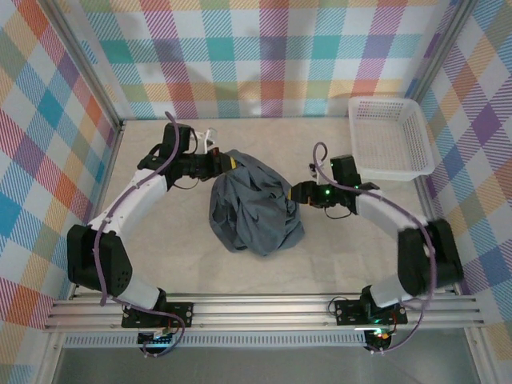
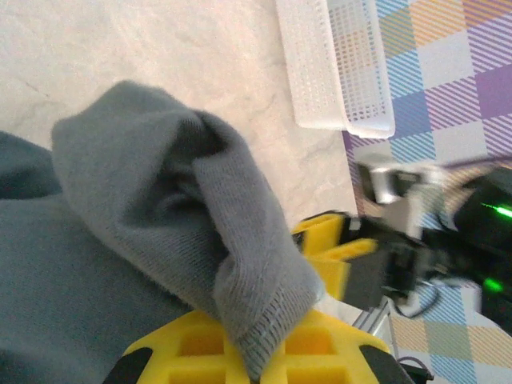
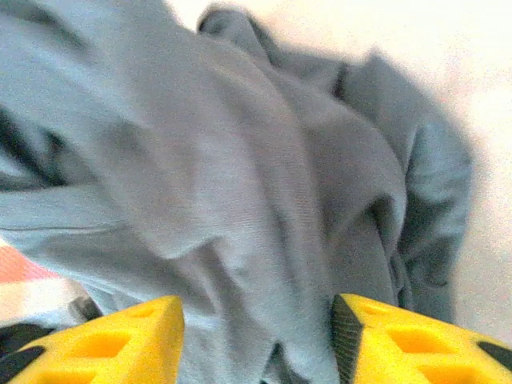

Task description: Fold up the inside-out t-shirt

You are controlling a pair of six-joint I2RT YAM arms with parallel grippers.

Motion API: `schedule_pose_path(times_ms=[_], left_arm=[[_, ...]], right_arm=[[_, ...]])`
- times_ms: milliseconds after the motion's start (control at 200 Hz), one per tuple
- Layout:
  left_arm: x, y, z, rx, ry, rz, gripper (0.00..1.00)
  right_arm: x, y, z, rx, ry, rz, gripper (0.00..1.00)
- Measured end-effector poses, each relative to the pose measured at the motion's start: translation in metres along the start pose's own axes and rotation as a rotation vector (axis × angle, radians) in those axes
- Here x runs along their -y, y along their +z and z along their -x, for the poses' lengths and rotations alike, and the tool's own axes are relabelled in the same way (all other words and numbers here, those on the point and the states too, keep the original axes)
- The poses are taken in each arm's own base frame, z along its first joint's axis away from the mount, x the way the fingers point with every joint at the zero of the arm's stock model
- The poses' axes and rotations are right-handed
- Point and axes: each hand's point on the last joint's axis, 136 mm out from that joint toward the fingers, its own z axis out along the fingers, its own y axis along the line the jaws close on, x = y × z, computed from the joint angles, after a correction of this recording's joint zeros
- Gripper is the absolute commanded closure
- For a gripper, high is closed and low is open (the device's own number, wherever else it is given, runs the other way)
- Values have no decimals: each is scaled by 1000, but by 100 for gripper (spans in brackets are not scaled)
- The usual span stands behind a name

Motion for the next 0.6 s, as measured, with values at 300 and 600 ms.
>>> schedule_pose_path(times_ms=[300, 600], left_arm=[[-5, 4, -4, -24, -21, 14, 100], [-10, 2, -6, -32, -32, 47, 100]], right_arm=[[-93, 23, 41, 143, -513, -116, 39], [-32, 111, 14, -141, -659, -257, 66]])
